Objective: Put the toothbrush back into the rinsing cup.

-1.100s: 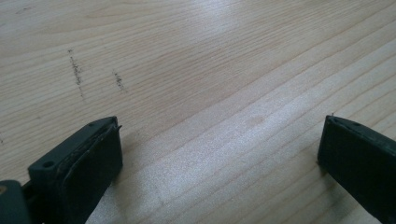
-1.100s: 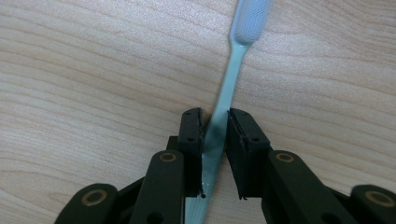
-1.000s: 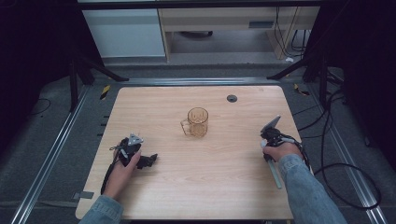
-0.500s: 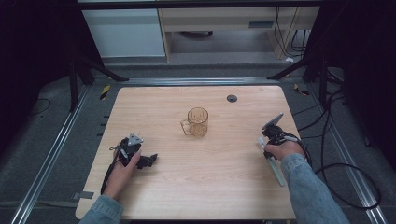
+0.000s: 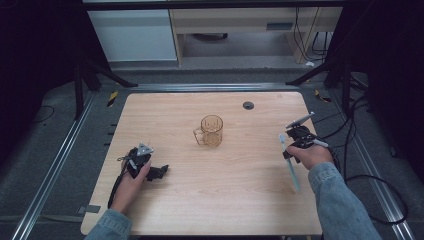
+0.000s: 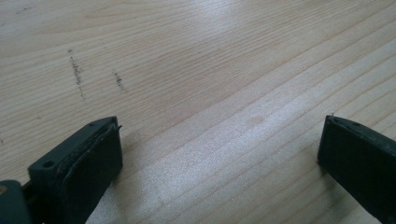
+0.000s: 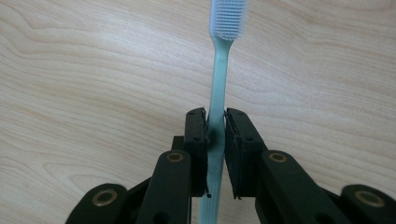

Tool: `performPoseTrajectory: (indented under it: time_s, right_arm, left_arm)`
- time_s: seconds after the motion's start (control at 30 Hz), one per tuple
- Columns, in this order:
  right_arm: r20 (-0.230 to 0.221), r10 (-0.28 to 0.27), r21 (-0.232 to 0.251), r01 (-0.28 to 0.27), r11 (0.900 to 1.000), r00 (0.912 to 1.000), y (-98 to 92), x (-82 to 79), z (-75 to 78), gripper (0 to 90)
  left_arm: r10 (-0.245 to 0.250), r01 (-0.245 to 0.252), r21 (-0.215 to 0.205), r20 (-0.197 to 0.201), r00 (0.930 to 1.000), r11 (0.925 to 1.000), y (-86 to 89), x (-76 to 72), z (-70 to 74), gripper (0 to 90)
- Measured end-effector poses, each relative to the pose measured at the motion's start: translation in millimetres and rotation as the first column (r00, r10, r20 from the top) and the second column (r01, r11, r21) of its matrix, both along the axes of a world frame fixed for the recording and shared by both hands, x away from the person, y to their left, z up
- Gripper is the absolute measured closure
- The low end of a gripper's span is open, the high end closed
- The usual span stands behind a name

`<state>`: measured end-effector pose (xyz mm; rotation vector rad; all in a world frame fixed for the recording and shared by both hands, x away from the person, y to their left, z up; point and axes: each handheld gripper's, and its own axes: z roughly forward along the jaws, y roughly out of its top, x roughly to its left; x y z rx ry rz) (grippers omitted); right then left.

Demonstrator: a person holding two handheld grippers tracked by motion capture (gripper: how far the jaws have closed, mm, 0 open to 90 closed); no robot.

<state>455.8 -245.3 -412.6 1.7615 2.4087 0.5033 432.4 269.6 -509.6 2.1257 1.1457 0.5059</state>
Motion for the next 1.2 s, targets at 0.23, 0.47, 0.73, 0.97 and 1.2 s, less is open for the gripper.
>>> performPoseTrajectory:
  time_s: [0.23, 0.47, 0.73, 0.97, 1.2]
  right_arm:
    - [0.042, 0.022, 0.016, -0.022, 1.0, 0.9989, 12.6, -0.8, 8.2, 79.5]
    - [0.073, 0.056, 0.032, -0.058, 0.998, 0.9958, 28.8, -0.5, 14.1, 79.5]
    - [0.109, 0.101, 0.051, -0.107, 0.993, 0.9889, 50.9, -0.4, 22.2, 79.5]
    - [0.133, 0.143, 0.068, -0.154, 0.986, 0.9807, 71.3, 0.3, 24.8, 79.5]
    - [0.148, 0.167, 0.083, -0.18, 0.98, 0.9749, 86.5, 2.8, 24.9, 79.5]
  left_arm:
    - [0.0, 0.0, 0.0, 0.0, 1.0, 1.0, 0.0, 0.0, 0.0, 0.0]
    - [0.0, 0.0, 0.0, 0.0, 1.0, 1.0, 0.0, 0.0, 0.0, 0.0]
    - [0.0, 0.0, -0.001, 0.0, 1.0, 1.0, 0.0, 0.0, 0.0, 0.0]
    - [0.001, -0.001, -0.001, 0.0, 1.0, 1.0, -0.1, 0.0, 0.0, 0.0]
    - [0.0, 0.0, 0.0, 0.0, 1.0, 1.0, 0.0, 0.0, 0.0, 0.0]
